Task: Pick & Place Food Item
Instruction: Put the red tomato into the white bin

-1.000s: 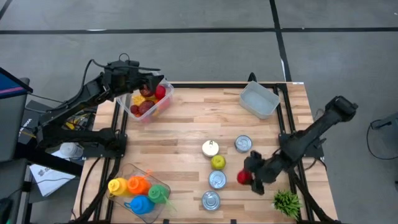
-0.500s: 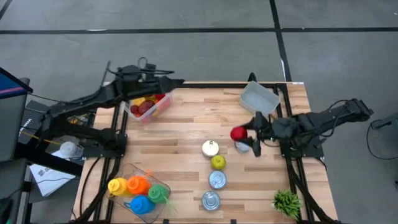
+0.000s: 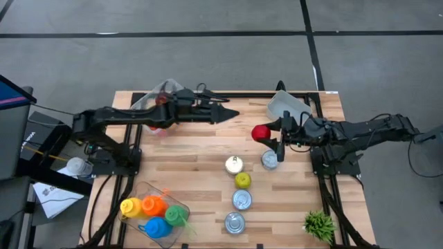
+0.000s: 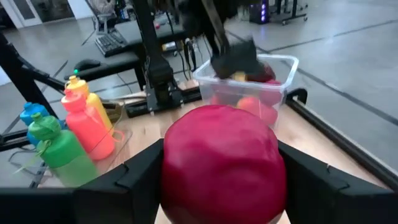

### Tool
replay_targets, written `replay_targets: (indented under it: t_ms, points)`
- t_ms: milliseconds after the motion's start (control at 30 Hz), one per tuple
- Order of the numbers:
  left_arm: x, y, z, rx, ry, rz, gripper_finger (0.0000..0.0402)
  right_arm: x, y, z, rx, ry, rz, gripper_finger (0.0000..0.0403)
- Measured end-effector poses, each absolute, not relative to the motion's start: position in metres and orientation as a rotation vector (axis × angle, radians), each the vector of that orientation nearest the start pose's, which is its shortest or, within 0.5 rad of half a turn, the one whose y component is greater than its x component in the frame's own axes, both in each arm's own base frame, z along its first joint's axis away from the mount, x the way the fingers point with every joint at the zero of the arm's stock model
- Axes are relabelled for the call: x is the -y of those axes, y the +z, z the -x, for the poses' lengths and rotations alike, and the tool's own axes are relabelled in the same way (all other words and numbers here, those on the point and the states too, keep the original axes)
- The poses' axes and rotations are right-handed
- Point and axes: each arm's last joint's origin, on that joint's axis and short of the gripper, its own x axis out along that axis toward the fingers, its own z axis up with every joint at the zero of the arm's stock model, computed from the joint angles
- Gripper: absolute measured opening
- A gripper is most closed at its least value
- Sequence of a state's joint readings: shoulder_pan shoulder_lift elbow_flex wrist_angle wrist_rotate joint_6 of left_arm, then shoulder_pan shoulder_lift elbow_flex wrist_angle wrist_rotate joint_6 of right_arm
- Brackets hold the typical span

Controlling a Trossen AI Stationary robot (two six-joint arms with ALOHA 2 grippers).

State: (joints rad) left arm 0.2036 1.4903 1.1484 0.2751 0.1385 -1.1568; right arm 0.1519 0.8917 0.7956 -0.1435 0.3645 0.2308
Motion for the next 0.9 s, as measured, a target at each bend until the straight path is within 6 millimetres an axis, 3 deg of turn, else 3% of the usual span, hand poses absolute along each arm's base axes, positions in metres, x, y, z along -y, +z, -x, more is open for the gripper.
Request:
replay_targets:
  t_ms: [367, 667, 900]
  points:
    - [-0.054, 0.303, -0.382, 0.067, -0.084, 1.377, 0.0369, -0.017, 0.325, -0.196, -0.183, -0.243, -0.123, 0.0251]
    - [-0.050, 0.296, -0.387, 0.048, -0.089, 1.405, 0.0369, -0.009, 0.333, -0.198, -0.113, -0.273, -0.087, 0.0250]
    - [-0.049, 0.308, -0.384, 0.134, -0.162, 1.385, 0.0369, -0.005, 0.337, -0.202, -0.061, -0.280, -0.061, 0.0250]
